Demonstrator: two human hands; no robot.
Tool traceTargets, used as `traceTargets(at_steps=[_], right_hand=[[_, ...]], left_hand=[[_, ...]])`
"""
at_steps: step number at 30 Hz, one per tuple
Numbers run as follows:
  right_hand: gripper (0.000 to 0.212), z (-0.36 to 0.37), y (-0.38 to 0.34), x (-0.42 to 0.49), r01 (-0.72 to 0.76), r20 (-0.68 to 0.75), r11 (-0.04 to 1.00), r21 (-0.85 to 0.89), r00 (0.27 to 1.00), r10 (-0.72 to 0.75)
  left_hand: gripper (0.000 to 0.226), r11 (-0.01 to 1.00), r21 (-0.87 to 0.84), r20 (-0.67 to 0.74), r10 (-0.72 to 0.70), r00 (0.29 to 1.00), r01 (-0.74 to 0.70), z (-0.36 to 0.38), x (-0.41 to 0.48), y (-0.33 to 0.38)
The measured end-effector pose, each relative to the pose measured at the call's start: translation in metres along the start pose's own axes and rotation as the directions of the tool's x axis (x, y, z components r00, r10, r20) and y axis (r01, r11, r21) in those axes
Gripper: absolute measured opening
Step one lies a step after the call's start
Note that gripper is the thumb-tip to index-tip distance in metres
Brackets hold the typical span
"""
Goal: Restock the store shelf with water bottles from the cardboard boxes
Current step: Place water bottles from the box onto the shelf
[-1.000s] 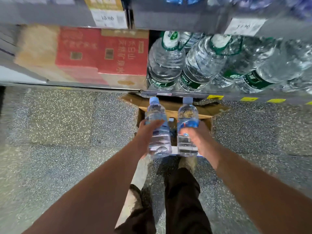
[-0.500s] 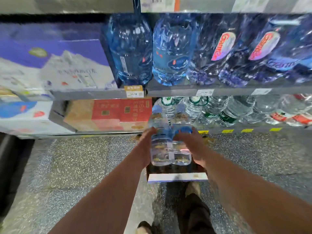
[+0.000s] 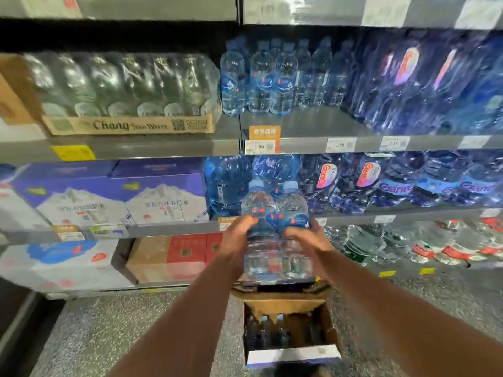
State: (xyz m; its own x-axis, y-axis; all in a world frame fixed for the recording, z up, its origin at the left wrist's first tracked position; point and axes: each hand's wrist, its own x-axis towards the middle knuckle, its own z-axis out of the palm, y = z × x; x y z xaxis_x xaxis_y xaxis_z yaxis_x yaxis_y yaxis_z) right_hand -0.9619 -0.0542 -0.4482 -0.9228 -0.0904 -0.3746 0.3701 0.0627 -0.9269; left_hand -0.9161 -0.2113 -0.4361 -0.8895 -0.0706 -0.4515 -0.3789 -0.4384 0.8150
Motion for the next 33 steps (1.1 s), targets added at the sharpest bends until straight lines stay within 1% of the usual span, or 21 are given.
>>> traceTargets(at_steps=[1,4,6,7,9,11,13,17,21,23,24,25,26,28,29,30,32,33], right_hand=[[0.038,0.002,-0.011,-0.006,0.048,0.012,0.999,0.010,0.999,-0.048],[0.032,0.004,-0.043,-0.024,0.181,0.109,0.983,-0.002,0.978,-0.180],[0.026,0.002,-0.064,-0.033,0.231,0.125,0.973,-0.004,0.965,-0.228],[0.026,0.000,-0.074,-0.037,0.240,0.124,0.971,-0.005,0.963,-0.238],[0.033,-0.002,-0.095,-0.046,0.258,0.087,0.966,0.021,0.962,-0.259],[0.041,-0.006,-0.117,-0.056,0.288,0.042,0.957,0.042,0.956,-0.289],[0.042,-0.010,-0.138,-0.065,0.315,0.033,0.948,0.040,0.948,-0.316],[0.037,-0.018,-0.174,-0.085,0.368,-0.009,0.929,0.040,0.930,-0.368],[0.052,-0.027,-0.203,-0.103,0.420,0.003,0.907,-0.011,0.907,-0.420],[0.053,-0.031,-0.216,-0.110,0.439,-0.010,0.899,0.001,0.899,-0.439],[0.050,-0.033,-0.222,-0.114,0.447,-0.018,0.895,0.012,0.895,-0.447],[0.045,-0.035,-0.227,-0.117,0.458,-0.023,0.889,0.022,0.889,-0.458],[0.042,-0.037,-0.232,-0.120,0.470,-0.027,0.882,0.025,0.882,-0.470],[0.040,-0.040,-0.241,-0.125,0.487,-0.040,0.873,0.010,0.873,-0.487],[0.039,-0.041,-0.245,-0.127,0.490,-0.045,0.872,0.002,0.871,-0.490],[0.039,-0.042,-0.249,-0.129,0.493,-0.051,0.870,0.003,0.869,-0.492],[0.039,-0.046,-0.260,-0.131,0.509,-0.059,0.861,0.003,0.860,-0.508],[0.039,-0.048,-0.266,-0.131,0.521,-0.058,0.854,-0.001,0.852,-0.520]], left_hand=[[0.031,1.000,0.015,0.033,0.020,0.999,-0.021,0.004,-0.006,0.010],[0.024,0.993,0.072,0.104,0.088,0.991,-0.096,0.017,-0.025,0.040],[0.028,0.976,0.152,0.062,0.147,0.987,-0.155,0.028,-0.035,0.058],[0.030,0.974,0.177,0.032,0.141,0.989,-0.145,0.032,-0.040,0.065],[0.035,0.975,0.174,-0.004,0.142,0.990,-0.139,0.041,-0.048,0.081],[0.034,0.971,0.140,-0.039,0.202,0.979,-0.195,0.049,-0.053,0.099],[0.036,0.960,0.138,-0.051,0.251,0.967,-0.242,0.060,-0.059,0.118],[0.028,0.943,0.130,0.063,0.301,0.952,-0.307,0.083,-0.076,0.144],[0.032,0.888,0.147,0.141,0.418,0.897,-0.436,0.103,-0.095,0.165],[0.034,0.862,0.176,0.143,0.456,0.879,-0.476,0.110,-0.102,0.175],[0.036,0.857,0.172,0.148,0.465,0.873,-0.485,0.113,-0.102,0.180],[0.039,0.855,0.173,0.155,0.466,0.871,-0.488,0.116,-0.104,0.185],[0.047,0.854,0.169,0.168,0.468,0.868,-0.493,0.120,-0.105,0.188],[0.081,0.852,0.163,0.164,0.473,0.866,-0.497,0.126,-0.108,0.195],[0.086,0.849,0.169,0.144,0.482,0.865,-0.501,0.129,-0.111,0.199],[0.075,0.837,0.177,0.141,0.500,0.855,-0.518,0.131,-0.110,0.203],[0.042,0.809,0.206,0.137,0.532,0.835,-0.550,0.137,-0.110,0.212],[0.034,0.803,0.209,0.130,0.542,0.830,-0.558,0.142,-0.110,0.216]])
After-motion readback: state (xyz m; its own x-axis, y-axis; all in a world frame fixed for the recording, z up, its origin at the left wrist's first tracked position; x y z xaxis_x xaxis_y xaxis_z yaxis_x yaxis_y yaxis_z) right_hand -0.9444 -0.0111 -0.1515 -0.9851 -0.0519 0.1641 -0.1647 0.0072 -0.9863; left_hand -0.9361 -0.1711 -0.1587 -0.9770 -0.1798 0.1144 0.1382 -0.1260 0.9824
